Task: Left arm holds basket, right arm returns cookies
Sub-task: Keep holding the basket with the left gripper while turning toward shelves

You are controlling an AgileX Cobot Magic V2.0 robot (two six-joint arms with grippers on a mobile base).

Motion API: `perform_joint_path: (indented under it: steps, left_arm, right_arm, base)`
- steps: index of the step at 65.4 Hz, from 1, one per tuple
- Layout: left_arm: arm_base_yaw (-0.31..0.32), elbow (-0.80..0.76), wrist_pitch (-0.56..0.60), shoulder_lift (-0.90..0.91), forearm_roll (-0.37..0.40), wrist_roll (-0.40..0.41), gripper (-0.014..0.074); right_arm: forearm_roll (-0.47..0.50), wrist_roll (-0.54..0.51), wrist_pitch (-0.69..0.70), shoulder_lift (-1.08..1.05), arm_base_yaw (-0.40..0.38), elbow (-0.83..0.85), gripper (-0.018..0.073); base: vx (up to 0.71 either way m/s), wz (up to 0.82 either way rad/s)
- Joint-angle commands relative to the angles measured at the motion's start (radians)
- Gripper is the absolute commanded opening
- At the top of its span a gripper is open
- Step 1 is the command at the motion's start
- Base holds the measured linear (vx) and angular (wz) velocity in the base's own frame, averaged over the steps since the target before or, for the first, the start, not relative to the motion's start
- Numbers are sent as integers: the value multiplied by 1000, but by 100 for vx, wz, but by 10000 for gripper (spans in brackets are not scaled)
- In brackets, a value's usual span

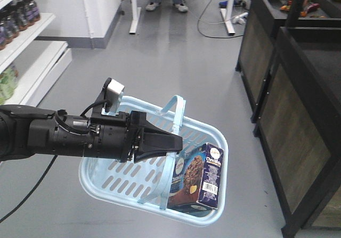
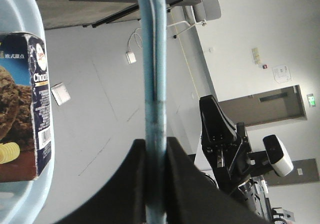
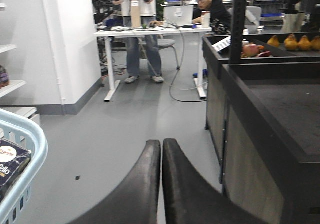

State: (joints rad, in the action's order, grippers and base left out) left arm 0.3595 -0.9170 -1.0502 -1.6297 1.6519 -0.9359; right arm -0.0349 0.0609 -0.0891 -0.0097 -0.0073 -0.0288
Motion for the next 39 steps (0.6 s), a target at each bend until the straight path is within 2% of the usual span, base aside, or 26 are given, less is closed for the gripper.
perform_joint_path:
  steps: [1, 16, 39]
  left_arm:
    - [3, -31, -72, 51, 127, -17, -6]
    - [3, -31, -72, 51, 127, -17, -6]
    - [3, -31, -72, 51, 127, -17, -6]
  right_arm:
    - [-11, -4, 70, -12, -5, -2, -3]
    - [-11, -4, 70, -12, -5, -2, -3]
    - [-11, -4, 70, -12, -5, -2, -3]
  base:
    - [23, -34]
    - [28, -20]
    - [38, -3]
